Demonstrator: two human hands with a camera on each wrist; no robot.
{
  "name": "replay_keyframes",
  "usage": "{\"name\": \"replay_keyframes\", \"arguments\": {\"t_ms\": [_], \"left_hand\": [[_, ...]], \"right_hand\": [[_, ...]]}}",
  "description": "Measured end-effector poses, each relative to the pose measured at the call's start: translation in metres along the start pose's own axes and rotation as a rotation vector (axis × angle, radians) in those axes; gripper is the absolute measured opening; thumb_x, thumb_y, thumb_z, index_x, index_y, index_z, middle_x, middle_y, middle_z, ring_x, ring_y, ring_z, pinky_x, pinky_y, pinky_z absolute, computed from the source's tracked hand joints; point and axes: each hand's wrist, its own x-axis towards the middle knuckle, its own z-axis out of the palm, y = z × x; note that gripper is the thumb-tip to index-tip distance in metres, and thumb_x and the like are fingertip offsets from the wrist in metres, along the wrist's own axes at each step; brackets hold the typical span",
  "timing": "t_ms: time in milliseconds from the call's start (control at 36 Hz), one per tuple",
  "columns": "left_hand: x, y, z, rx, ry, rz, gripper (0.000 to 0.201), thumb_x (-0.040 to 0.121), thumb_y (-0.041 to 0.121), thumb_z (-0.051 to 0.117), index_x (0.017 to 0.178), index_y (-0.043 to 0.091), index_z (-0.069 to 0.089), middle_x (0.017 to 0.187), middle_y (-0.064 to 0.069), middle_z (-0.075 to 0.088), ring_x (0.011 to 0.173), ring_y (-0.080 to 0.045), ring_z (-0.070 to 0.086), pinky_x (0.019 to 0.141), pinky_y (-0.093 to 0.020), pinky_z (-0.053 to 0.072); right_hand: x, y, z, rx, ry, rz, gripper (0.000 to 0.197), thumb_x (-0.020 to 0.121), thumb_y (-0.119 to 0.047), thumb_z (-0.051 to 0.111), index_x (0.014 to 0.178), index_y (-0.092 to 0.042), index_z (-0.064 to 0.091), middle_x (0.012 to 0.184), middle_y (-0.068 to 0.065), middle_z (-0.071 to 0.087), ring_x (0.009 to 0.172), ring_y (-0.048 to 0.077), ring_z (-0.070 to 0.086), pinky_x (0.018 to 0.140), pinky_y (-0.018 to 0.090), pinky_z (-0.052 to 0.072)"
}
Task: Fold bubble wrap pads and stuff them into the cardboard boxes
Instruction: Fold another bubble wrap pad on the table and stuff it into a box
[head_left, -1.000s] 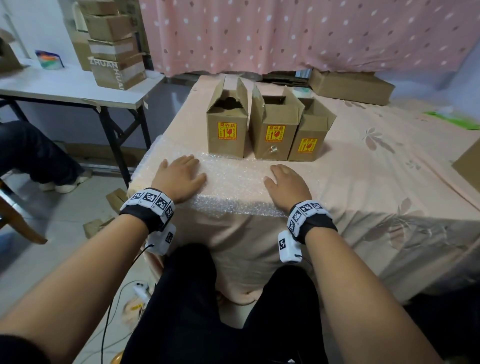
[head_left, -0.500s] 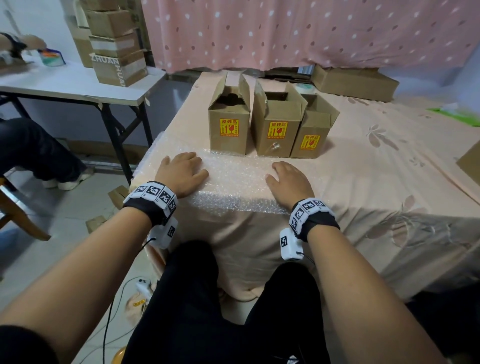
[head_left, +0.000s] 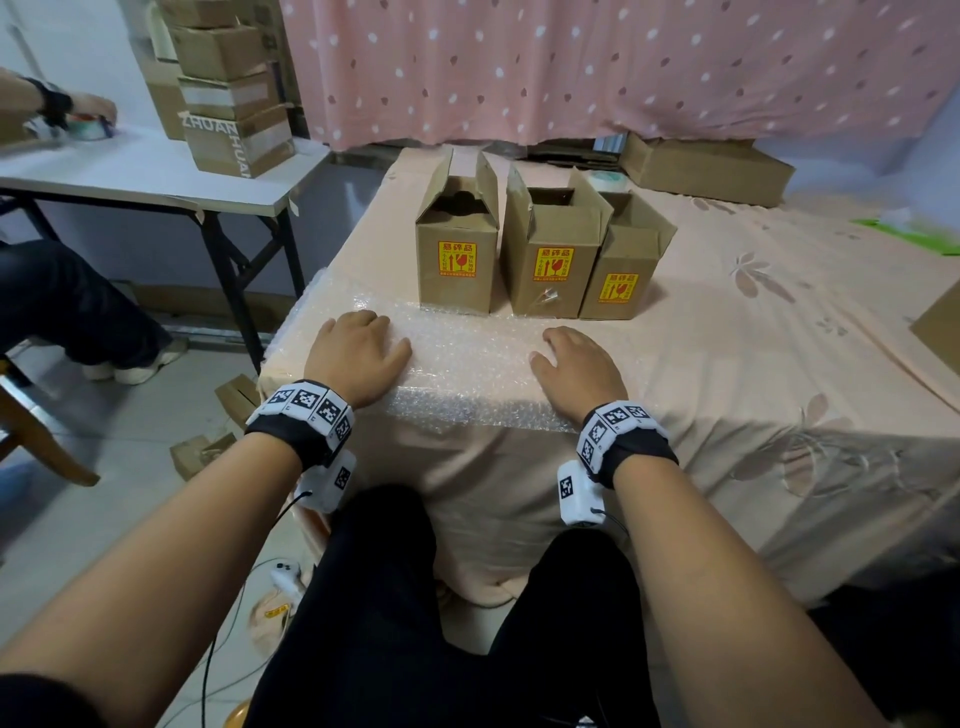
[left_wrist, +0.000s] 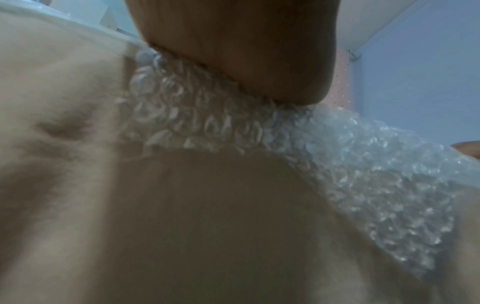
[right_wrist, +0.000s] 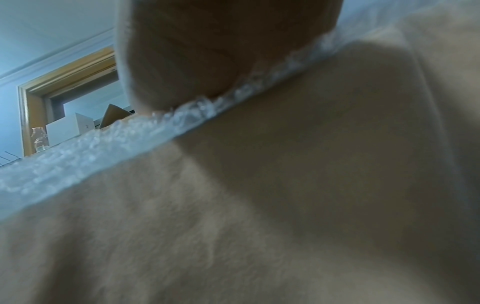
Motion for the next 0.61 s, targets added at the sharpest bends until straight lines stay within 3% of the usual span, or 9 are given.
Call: {"name": "replay_keyframes", "arguments": {"t_ms": [139, 278, 611], "left_hand": [[-0.0008, -0.0006, 0.0006, 0.034, 0.005, 0.028, 0.049, 0.091, 0.052, 0.033, 0.091, 0.011, 0.062, 0.092, -0.010, 0.067, 0.095, -0.032, 0.059, 0.087, -0.043, 0.044], [0.0016, -0.0021, -0.0001, 0.081, -0.042, 0.028, 0.056, 0.093, 0.053, 0.031, 0.119, 0.014, 0.061, 0.112, -0.012, 0.069, 0.113, -0.033, 0.057, 0.106, -0.052, 0.036], [0.0061, 0.0025, -0.0023, 0.047, -0.011, -0.008, 0.046, 0.091, 0.051, 0.034, 0.095, 0.012, 0.057, 0.092, -0.010, 0.065, 0.092, -0.031, 0.056, 0.100, -0.053, 0.040]], "right_hand": [[-0.0010, -0.0003, 0.0000, -0.007, 0.003, -0.005, 0.048, 0.098, -0.041, 0.043, 0.136, -0.013, 0.053, 0.140, 0.005, 0.055, 0.128, 0.025, 0.049, 0.109, 0.039, 0.038], [-0.0001, 0.0003, 0.0005, -0.005, 0.000, 0.000, 0.049, 0.098, -0.042, 0.043, 0.137, -0.014, 0.052, 0.141, 0.005, 0.055, 0.129, 0.025, 0.049, 0.109, 0.039, 0.038], [-0.0016, -0.0013, -0.0025, -0.003, -0.012, 0.002, 0.049, 0.099, -0.041, 0.043, 0.139, -0.014, 0.050, 0.143, 0.005, 0.053, 0.130, 0.025, 0.048, 0.110, 0.039, 0.037]]}}
